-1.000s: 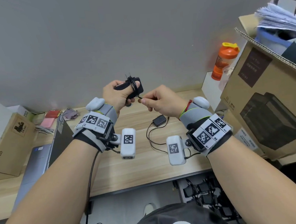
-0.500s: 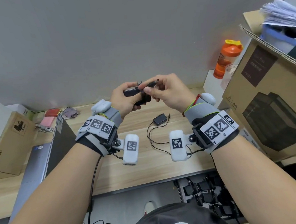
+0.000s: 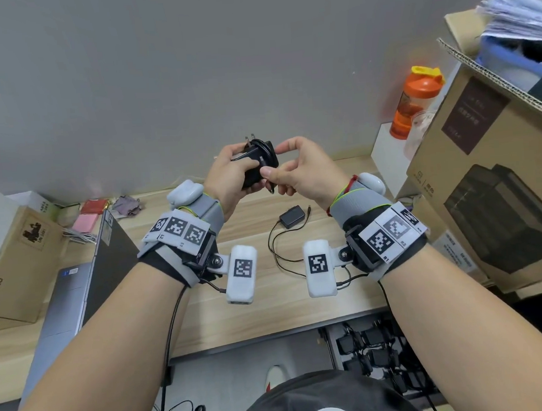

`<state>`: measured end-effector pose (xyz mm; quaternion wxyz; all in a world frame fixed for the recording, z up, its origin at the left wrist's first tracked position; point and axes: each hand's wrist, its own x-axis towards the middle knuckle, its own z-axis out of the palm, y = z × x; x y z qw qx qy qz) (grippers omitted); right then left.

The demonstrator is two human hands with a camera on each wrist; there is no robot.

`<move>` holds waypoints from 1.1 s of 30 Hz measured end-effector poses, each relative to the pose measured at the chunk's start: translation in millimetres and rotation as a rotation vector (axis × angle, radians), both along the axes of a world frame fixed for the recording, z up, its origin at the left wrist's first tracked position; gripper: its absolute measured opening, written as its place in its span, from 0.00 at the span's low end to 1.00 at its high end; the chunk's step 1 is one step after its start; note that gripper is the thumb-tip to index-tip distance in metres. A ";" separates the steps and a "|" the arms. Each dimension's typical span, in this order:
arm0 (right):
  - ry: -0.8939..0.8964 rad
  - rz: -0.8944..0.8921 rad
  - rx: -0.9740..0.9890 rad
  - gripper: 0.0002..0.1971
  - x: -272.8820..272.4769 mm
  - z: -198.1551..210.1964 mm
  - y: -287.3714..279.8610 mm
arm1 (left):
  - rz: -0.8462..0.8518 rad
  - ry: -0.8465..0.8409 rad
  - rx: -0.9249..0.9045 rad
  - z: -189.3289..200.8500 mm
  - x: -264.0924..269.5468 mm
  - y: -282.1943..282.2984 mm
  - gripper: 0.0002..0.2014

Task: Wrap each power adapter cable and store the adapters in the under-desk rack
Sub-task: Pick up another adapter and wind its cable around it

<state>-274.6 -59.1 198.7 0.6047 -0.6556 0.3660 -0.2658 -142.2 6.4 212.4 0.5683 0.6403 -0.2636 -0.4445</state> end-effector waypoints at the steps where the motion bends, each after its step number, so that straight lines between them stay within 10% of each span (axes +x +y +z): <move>1: 0.009 -0.015 0.012 0.24 0.5 -0.6 -0.2 | -0.008 -0.010 -0.003 0.8 -1.0 -0.1 0.17; 19: 0.096 -0.292 -0.312 0.10 7.5 -5.2 -0.6 | -0.148 -0.106 -0.039 -0.7 -4.8 9.7 0.14; 33: -0.121 -0.049 -0.338 0.09 -6.6 0.4 2.1 | -0.120 -0.200 0.020 2.9 16.8 17.0 0.27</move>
